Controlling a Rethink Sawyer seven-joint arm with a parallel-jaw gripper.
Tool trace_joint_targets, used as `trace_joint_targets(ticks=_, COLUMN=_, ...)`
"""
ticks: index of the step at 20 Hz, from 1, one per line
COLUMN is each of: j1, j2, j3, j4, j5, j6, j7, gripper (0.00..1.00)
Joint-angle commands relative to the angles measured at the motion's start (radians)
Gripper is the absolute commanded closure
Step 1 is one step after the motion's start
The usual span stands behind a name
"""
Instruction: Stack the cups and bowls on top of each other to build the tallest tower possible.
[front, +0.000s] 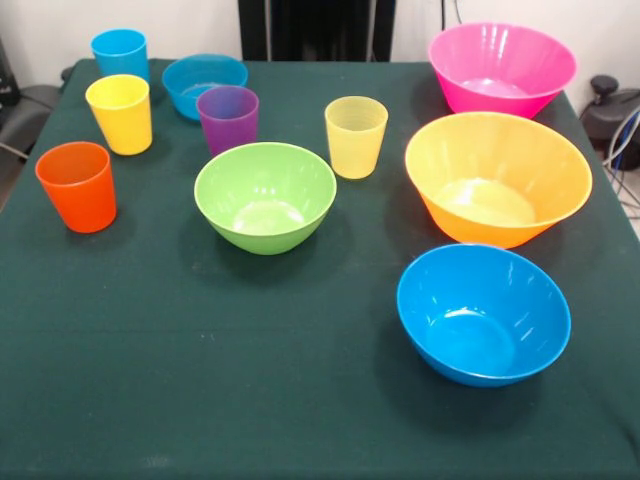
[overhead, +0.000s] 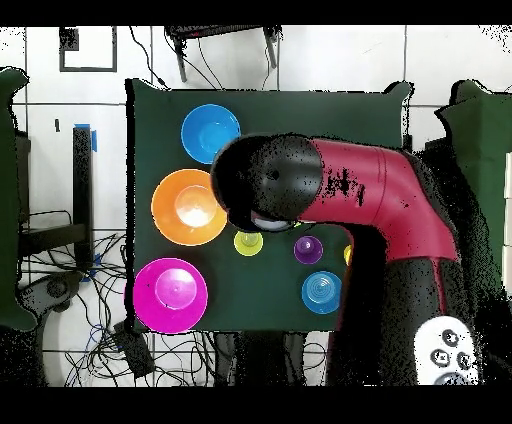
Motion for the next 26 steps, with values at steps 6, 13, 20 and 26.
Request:
trace_joint_targets(ticks=6, j1=-0.004, j2=0.211, j3=-0.019, j4=0.057, j5=-0.11, j6=-0.166, j7=0.028, gripper=1.0)
trace_joint_targets(ticks=13, j1=-0.003, j2=0.307, j3=-0.039, j4=0.017, j5=-0.154, j6=-0.244, j7=0.033, gripper=1.0)
trace_joint_targets(ticks=20, j1=0.002, j2=0.421, j3=-0.045, j4=-0.065, j5=-0.191, j6=-0.286, j7=0.033, gripper=1.0)
trace_joint_targets(ticks=26, j1=0.007, j2=0.484, j3=-0.035, j4=-0.14, j5=-0.194, j6=-0.283, j7=0.025, gripper=1.0)
